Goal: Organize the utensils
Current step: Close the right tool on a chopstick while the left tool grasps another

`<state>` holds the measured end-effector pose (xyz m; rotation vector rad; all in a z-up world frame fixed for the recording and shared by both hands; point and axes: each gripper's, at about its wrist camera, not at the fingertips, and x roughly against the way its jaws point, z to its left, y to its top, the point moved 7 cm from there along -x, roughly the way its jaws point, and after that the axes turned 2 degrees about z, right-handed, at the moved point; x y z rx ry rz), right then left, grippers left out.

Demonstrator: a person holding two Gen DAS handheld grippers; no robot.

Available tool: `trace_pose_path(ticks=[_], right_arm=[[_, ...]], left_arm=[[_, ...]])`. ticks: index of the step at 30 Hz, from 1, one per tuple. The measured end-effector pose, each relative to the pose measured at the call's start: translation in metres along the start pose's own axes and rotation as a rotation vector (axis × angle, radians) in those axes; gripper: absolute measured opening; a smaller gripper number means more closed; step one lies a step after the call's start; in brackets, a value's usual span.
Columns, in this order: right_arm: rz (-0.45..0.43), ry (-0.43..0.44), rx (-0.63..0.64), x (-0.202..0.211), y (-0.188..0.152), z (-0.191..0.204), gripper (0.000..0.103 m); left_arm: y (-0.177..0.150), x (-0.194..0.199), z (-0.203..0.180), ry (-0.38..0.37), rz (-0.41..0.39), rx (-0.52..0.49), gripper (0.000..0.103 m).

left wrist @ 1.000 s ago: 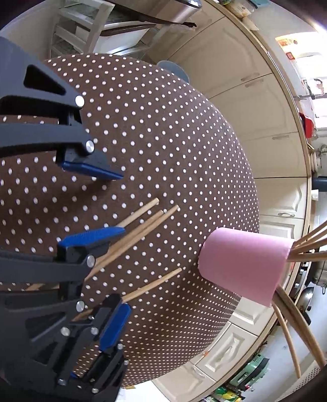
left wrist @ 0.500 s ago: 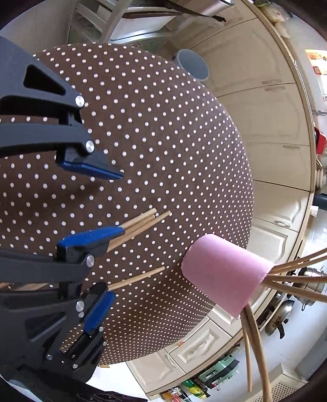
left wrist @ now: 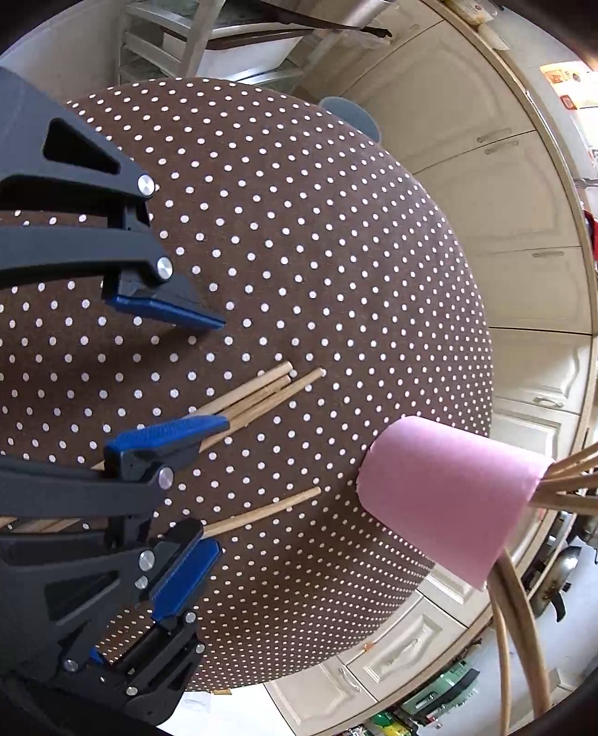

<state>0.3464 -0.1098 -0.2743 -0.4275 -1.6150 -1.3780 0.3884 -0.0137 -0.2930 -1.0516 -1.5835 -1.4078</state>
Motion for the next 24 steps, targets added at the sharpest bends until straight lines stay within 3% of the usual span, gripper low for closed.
trace_pose_path(ticks=[12,18,24], right_arm=[[0.034,0.007,-0.001,-0.006,0.013,0.000,0.015],[0.059,0.002,0.018,-0.011,0.021,0.002,0.015],[0.071,0.008,0.023,-0.016,0.027,0.005,0.015]], left_arm=[[0.007,-0.007,-0.005,0.011,0.001,0.007,0.039],[0.000,-0.005,0.000,-0.014,0.019,-0.007,0.034],[-0.003,-0.002,0.004,0.012,0.023,-0.030,0.034]])
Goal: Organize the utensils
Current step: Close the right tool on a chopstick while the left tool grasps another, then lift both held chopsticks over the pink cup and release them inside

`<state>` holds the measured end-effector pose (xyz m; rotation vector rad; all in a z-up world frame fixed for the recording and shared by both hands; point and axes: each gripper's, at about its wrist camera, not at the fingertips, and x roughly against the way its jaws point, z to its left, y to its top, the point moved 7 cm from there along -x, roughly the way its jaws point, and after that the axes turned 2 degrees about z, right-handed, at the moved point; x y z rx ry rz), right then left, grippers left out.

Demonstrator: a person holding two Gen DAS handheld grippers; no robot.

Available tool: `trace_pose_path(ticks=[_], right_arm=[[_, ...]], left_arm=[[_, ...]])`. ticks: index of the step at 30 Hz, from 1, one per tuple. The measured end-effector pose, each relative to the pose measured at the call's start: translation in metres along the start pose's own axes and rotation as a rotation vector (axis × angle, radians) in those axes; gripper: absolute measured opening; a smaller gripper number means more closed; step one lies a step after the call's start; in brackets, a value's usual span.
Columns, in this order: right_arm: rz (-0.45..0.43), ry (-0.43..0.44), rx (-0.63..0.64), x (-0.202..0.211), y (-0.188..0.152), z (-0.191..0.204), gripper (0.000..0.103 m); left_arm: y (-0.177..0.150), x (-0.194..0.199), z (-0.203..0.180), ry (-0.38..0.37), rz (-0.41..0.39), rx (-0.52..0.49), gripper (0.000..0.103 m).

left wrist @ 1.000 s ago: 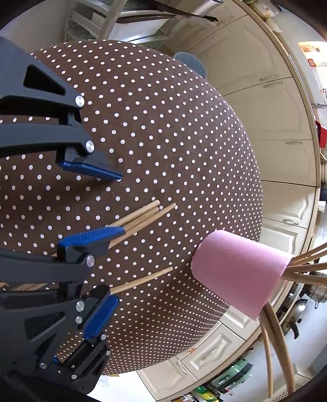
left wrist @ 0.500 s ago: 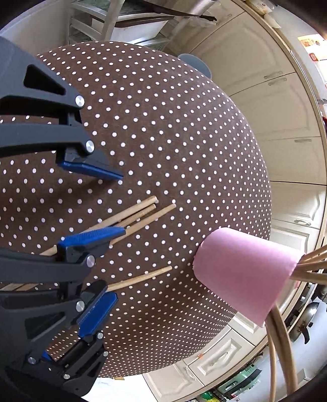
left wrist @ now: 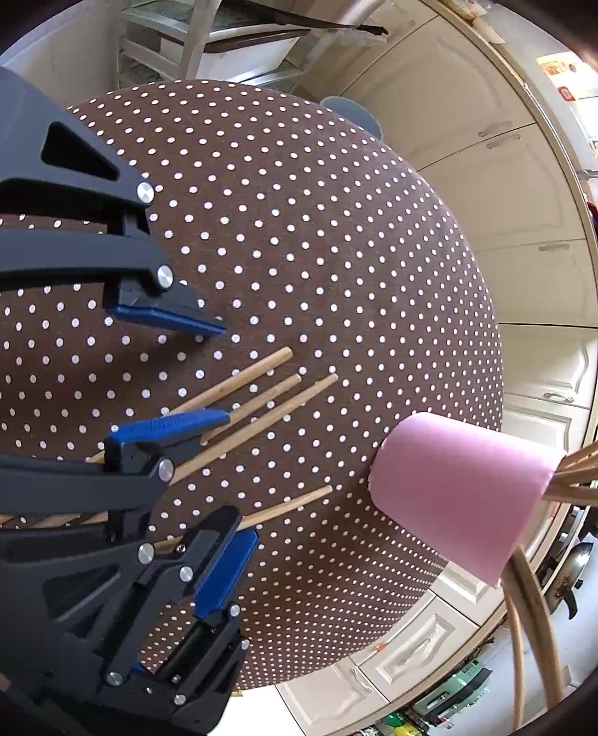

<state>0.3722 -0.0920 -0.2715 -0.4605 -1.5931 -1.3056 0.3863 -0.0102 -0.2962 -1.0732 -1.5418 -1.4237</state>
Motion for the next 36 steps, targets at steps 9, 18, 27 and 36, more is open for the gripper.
trace_pose_path(ticks=[9,18,27,36], right_arm=[[0.033,-0.009,0.014,-0.007,0.011,0.006,0.015],[0.037,0.004,-0.002,-0.007,0.011,0.012,0.006],[-0.111,0.061,-0.037,0.051,0.013,0.017,0.006],[-0.333,0.081,-0.046,0.143,0.020,0.027,0.006]], left_arm=[[0.005,-0.002,-0.009,0.052,-0.051,-0.028,0.011],[0.000,0.006,-0.004,-0.030,-0.091,-0.029,0.005],[-0.004,0.069,-0.006,-0.111,-0.209,-0.056,0.005],[-0.017,0.154,-0.014,-0.196,-0.429,-0.080,0.005]])
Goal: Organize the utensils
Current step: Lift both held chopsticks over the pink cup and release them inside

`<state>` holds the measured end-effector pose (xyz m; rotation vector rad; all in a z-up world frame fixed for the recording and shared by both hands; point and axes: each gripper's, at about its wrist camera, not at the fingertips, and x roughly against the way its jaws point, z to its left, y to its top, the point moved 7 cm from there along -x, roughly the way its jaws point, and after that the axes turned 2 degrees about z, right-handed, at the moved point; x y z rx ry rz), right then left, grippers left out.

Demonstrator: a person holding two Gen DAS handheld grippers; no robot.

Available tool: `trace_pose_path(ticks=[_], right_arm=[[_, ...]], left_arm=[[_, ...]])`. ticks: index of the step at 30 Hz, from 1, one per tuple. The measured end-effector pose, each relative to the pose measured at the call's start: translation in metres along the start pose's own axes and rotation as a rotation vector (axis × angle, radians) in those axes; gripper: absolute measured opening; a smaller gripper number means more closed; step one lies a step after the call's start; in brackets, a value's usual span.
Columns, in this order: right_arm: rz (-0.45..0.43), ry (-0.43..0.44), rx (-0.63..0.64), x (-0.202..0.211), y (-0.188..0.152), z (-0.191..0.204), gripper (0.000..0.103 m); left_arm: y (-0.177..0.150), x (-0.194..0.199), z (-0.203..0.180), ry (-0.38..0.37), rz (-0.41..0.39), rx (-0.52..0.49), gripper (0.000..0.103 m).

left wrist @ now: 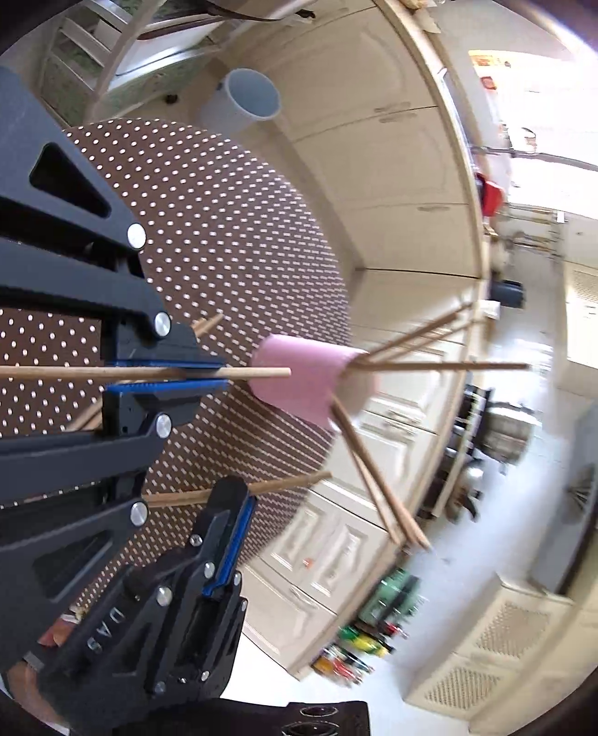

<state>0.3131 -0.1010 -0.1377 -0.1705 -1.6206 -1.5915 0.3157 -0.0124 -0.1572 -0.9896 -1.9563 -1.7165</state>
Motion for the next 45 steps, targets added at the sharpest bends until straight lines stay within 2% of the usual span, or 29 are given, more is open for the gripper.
trace_pose_path(ticks=[6,15,21,31,37,45], right_arm=[[-0.095,-0.004,0.011,0.036,0.014,0.010,0.006],[-0.131,-0.007,0.003,0.055,0.014,0.011,0.006],[-0.145,-0.005,-0.001,0.059,0.017,0.010,0.006],[-0.172,-0.010,-0.001,0.061,0.025,0.004,0.006],[-0.207,-0.024,0.002,0.068,0.036,0.000,0.006],[-0.280,-0.053,-0.008,0.082,0.064,-0.016,0.006]], left_arm=[[0.003,0.036,-0.007,-0.021,-0.104,-0.016,0.005],[0.003,0.061,-0.021,-0.069,-0.185,-0.035,0.005],[0.003,0.068,-0.026,-0.085,-0.203,-0.046,0.005],[0.011,0.060,-0.029,-0.067,-0.220,-0.048,0.005],[0.032,0.066,-0.037,-0.071,-0.272,-0.067,0.005],[0.079,0.072,-0.046,-0.050,-0.371,-0.098,0.005]])
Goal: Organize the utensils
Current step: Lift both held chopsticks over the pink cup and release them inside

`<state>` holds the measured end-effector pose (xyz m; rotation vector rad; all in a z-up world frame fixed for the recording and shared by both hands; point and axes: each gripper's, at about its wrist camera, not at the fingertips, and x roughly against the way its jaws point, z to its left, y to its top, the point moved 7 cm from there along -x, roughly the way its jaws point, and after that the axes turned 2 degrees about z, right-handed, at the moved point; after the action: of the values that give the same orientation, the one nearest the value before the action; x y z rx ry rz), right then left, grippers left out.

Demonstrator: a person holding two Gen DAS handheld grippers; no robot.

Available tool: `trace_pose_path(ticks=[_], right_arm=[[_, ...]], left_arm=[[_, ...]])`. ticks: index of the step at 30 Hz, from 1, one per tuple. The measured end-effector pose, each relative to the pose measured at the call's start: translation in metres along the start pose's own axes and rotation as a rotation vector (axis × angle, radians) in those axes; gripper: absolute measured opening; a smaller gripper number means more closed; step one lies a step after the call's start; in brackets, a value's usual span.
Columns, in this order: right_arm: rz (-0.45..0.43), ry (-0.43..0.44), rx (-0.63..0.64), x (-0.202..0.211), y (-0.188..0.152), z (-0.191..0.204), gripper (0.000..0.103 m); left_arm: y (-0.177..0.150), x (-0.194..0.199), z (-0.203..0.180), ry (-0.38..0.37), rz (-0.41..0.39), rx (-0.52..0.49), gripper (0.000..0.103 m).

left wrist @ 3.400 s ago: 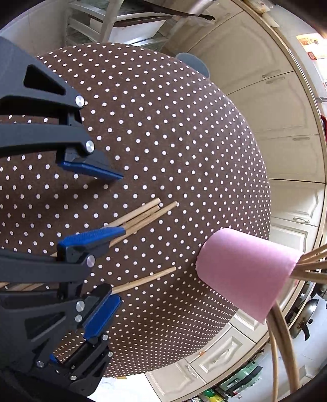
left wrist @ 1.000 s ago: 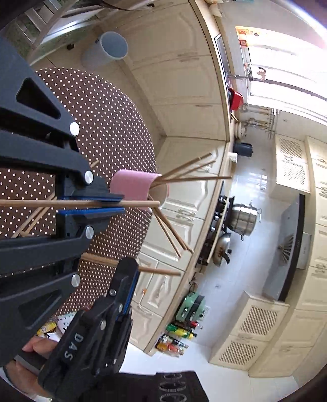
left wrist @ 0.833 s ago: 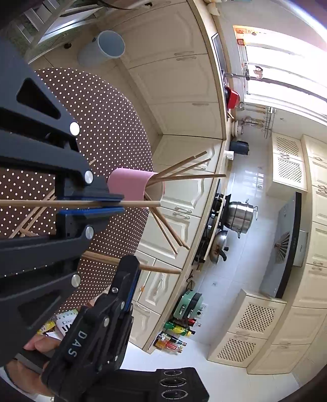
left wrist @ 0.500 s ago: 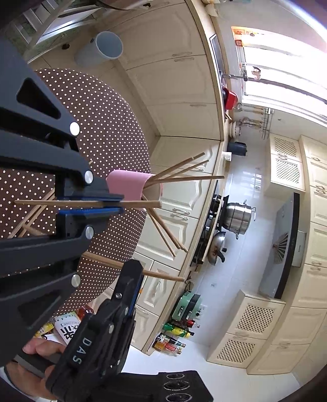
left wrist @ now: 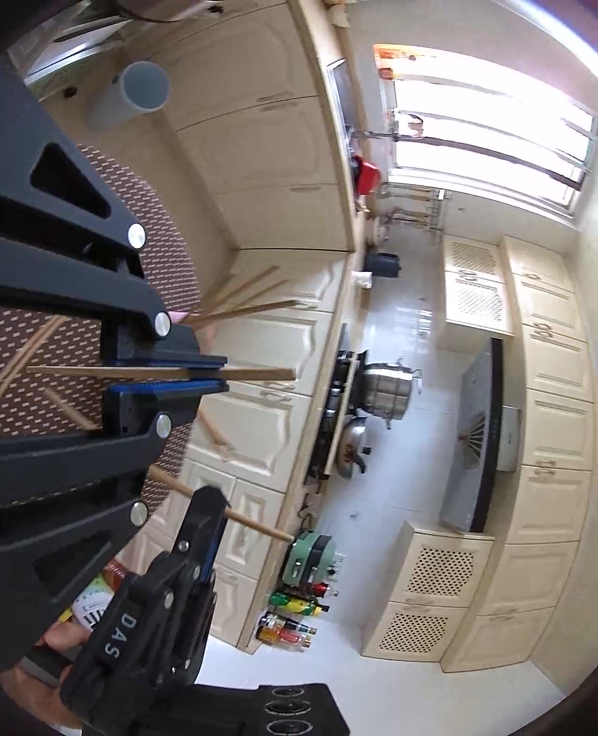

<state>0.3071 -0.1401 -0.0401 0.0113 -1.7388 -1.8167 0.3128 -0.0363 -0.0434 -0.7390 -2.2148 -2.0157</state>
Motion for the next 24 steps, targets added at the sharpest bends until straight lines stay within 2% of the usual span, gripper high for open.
trace_pose_path(ticks=[6,14,24], right_arm=[[-0.077,-0.030,0.012,0.005,0.036,-0.009,0.006],[-0.157,-0.074,0.000,-0.013,0.073,-0.029,0.006],[-0.231,-0.099,-0.024,-0.036,0.095,-0.043,0.006]], left_arm=[[0.039,-0.012,-0.002,0.034,-0.086,-0.022,0.005],[0.079,-0.033,-0.004,0.074,-0.177,-0.028,0.005],[0.088,-0.065,0.004,0.079,-0.201,-0.011,0.005]])
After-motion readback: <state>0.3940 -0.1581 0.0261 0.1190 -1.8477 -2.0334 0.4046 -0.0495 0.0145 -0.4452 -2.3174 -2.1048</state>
